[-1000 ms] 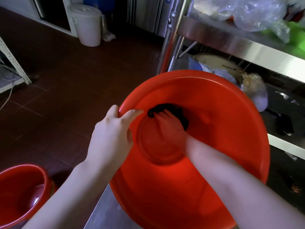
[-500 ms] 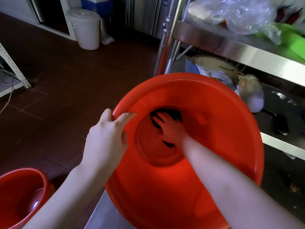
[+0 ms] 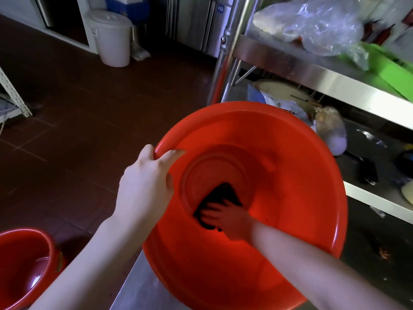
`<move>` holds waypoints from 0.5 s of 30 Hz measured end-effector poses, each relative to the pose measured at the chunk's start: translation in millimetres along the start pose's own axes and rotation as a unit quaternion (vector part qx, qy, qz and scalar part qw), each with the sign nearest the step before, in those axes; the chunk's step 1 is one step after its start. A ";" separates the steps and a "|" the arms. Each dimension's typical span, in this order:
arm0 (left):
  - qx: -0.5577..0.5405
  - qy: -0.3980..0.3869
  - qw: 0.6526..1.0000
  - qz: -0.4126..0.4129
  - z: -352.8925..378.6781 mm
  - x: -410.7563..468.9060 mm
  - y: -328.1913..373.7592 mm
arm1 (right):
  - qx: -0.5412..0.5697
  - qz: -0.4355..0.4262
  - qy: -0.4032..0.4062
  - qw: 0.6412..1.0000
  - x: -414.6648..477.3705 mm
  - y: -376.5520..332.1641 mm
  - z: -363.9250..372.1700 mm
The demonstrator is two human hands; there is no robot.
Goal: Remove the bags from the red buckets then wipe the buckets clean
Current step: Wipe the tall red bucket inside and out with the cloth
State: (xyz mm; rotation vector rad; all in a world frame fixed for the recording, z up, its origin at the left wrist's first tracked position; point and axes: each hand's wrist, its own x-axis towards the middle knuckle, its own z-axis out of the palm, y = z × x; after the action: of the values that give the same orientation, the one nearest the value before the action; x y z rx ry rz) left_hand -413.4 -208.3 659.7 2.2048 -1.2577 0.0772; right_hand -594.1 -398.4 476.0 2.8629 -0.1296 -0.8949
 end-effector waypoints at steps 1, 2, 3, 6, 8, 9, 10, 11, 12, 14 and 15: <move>-0.001 -0.001 1.000 0.001 0.1 0.3 -1.4 | -0.009 -0.031 0.001 0.999 11.5 -8.6 -1.6; -0.001 -0.001 1.000 0.001 0.1 0.4 -3.2 | -0.007 -0.043 0.015 0.999 23.0 -11.9 -5.7; -0.001 0.000 1.000 0.001 0.1 0.3 -4.6 | 0.001 -0.040 0.035 0.999 33.2 -10.7 -12.7; 0.002 0.002 1.000 0.005 1.2 -3.6 -3.6 | 0.046 0.033 0.114 0.992 56.8 3.5 -41.2; 0.005 0.003 1.000 0.005 1.6 -5.6 -1.9 | 0.087 0.117 0.155 0.977 64.5 18.1 -60.3; 0.006 0.005 1.000 0.003 1.6 -5.5 -2.4 | 0.100 0.146 0.164 0.970 62.5 30.3 -67.3; 0.006 0.005 1.000 0.001 1.5 -5.1 -3.8 | 0.113 0.165 0.161 0.966 55.6 45.3 -71.4; 0.004 0.004 1.000 -0.001 1.4 -4.9 -5.7 | 0.124 0.183 0.146 0.964 44.1 61.8 -72.5; 0.003 0.004 1.000 -0.004 1.2 -5.0 -8.2 | 0.129 0.204 0.126 0.962 30.6 77.4 -70.3; -0.003 0.008 1.000 -0.012 3.0 -5.0 -11.3 | 0.125 0.249 0.079 0.957 3.7 94.5 -56.5; -0.009 0.008 1.000 -0.016 5.0 -4.9 -10.4 | 0.124 0.271 0.060 0.953 -6.7 93.3 -47.1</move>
State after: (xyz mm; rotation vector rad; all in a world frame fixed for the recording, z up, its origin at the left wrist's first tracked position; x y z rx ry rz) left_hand -409.0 -203.3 649.2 2.2035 -1.2093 0.0697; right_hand -576.4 -484.6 532.8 2.8369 -1.0196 -0.6213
